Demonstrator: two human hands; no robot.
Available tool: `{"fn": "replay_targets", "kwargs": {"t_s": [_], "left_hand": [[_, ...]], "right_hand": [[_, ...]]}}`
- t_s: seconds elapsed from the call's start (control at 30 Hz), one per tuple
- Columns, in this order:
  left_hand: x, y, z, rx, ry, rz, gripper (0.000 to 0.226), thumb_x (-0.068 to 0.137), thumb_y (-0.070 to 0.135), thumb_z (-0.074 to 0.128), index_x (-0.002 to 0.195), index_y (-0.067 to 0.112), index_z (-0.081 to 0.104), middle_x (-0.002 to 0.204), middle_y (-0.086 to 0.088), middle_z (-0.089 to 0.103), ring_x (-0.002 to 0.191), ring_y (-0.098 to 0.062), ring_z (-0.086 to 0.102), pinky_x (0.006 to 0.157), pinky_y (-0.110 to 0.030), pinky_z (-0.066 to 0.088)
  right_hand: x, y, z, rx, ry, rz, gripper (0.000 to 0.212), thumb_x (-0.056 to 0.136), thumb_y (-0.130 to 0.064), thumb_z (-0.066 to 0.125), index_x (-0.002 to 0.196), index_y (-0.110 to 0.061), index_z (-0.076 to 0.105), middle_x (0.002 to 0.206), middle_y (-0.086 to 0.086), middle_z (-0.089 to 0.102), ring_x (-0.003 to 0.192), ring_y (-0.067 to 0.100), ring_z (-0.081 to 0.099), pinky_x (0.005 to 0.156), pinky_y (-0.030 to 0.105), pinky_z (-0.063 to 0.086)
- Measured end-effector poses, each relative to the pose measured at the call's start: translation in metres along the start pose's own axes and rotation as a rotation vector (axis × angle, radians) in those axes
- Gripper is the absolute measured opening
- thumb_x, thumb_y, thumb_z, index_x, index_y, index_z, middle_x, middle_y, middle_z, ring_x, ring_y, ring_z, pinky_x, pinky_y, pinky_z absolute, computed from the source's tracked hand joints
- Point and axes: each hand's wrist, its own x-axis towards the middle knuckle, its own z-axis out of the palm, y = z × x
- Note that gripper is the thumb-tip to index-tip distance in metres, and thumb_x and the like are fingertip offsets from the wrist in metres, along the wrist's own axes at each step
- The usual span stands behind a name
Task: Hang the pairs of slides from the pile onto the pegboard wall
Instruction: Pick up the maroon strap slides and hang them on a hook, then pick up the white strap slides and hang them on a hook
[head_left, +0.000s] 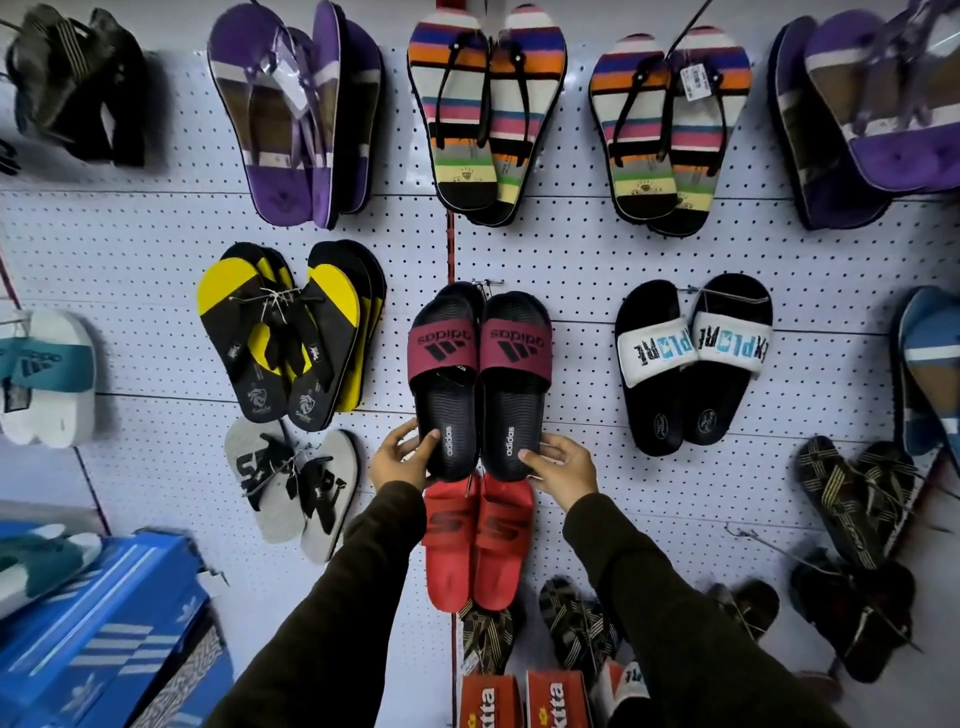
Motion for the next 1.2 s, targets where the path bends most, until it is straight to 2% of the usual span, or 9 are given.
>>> {"fn": "replay_targets", "kwargs": {"t_s": [0.13,0.3,0.4,0.5,0.6,0.7,0.87,1.07,1.2], "left_hand": [[-0.005,-0.022,-0.001,0.005,0.047,0.034,0.032,0.082,0.003,0.068,0.111,0.015,0.060,0.122,-0.016,0.066,0.092,-0.026,0.063,0.073,-0.038,0.056],[-0.029,-0.059,-0.002,0.081,0.126,0.080,0.034,0.082,0.009,0.068,0.114,0.019,0.063,0.112,0.004,0.065,0.080,-0.010,0.062,0.059,-0.027,0.058],[-0.048,-0.091,-0.003,0.125,0.108,0.044,0.026,0.082,0.008,0.067,0.103,0.022,0.065,0.097,0.013,0.065,0.091,-0.027,0.066,0.076,-0.041,0.060],[-0.068,-0.132,-0.004,0.258,0.066,-0.041,0.023,0.078,0.018,0.072,0.098,0.028,0.069,0.095,0.006,0.069,0.095,-0.031,0.068,0.087,-0.052,0.057],[-0.096,-0.172,-0.005,0.359,0.017,-0.109,0.027,0.080,0.013,0.071,0.107,0.015,0.069,0.106,-0.010,0.072,0.090,-0.028,0.067,0.090,-0.051,0.055],[-0.127,-0.213,-0.012,0.502,-0.034,-0.179,0.028,0.081,0.013,0.071,0.109,0.010,0.068,0.106,-0.010,0.071,0.090,-0.026,0.066,0.090,-0.047,0.055],[-0.165,-0.279,-0.019,0.733,-0.194,-0.390,0.033,0.082,0.012,0.070,0.114,0.003,0.066,0.097,-0.010,0.067,0.096,-0.026,0.063,0.095,-0.040,0.051],[-0.188,-0.330,0.008,0.875,-0.342,-0.645,0.057,0.091,0.025,0.059,0.141,0.004,0.041,0.141,-0.018,0.052,0.127,-0.034,0.052,0.105,-0.037,0.041],[-0.190,-0.355,0.030,0.888,-0.469,-0.688,0.070,0.089,0.019,0.063,0.147,0.001,0.027,0.151,-0.020,0.038,0.137,-0.032,0.041,0.110,-0.037,0.034]], "right_hand": [[-0.009,0.015,-0.009,0.000,-0.058,0.048,0.041,0.086,-0.002,0.067,0.126,-0.006,0.057,0.103,0.007,0.065,0.082,0.025,0.066,0.069,0.029,0.057],[-0.026,0.042,-0.029,-0.005,-0.065,0.108,0.036,0.088,-0.003,0.065,0.123,-0.005,0.058,0.105,0.009,0.065,0.080,0.023,0.066,0.067,0.027,0.056],[-0.034,0.064,-0.048,-0.013,-0.023,0.152,0.030,0.089,0.000,0.063,0.118,-0.007,0.059,0.109,0.018,0.065,0.088,0.032,0.065,0.071,0.032,0.057],[-0.045,0.093,-0.074,-0.047,0.009,0.229,0.030,0.088,-0.001,0.062,0.118,-0.006,0.061,0.114,0.021,0.065,0.095,0.034,0.065,0.074,0.038,0.058],[-0.063,0.122,-0.103,-0.087,0.061,0.310,0.029,0.088,-0.004,0.065,0.117,-0.007,0.062,0.111,0.017,0.067,0.098,0.035,0.067,0.078,0.042,0.058],[-0.086,0.156,-0.138,-0.156,0.119,0.407,0.033,0.086,-0.006,0.066,0.119,-0.006,0.064,0.106,0.016,0.070,0.088,0.029,0.065,0.066,0.035,0.054],[-0.127,0.212,-0.203,-0.365,0.209,0.584,0.038,0.085,-0.016,0.070,0.122,-0.007,0.067,0.127,0.014,0.067,0.119,0.034,0.061,0.101,0.038,0.048],[-0.163,0.281,-0.251,-0.351,0.264,0.911,0.069,0.076,-0.027,0.077,0.137,-0.010,0.051,0.139,0.014,0.059,0.125,0.036,0.058,0.107,0.045,0.045],[-0.167,0.324,-0.256,-0.224,0.335,0.933,0.060,0.077,-0.003,0.074,0.133,-0.002,0.052,0.134,0.020,0.061,0.122,0.038,0.060,0.105,0.049,0.047]]}}
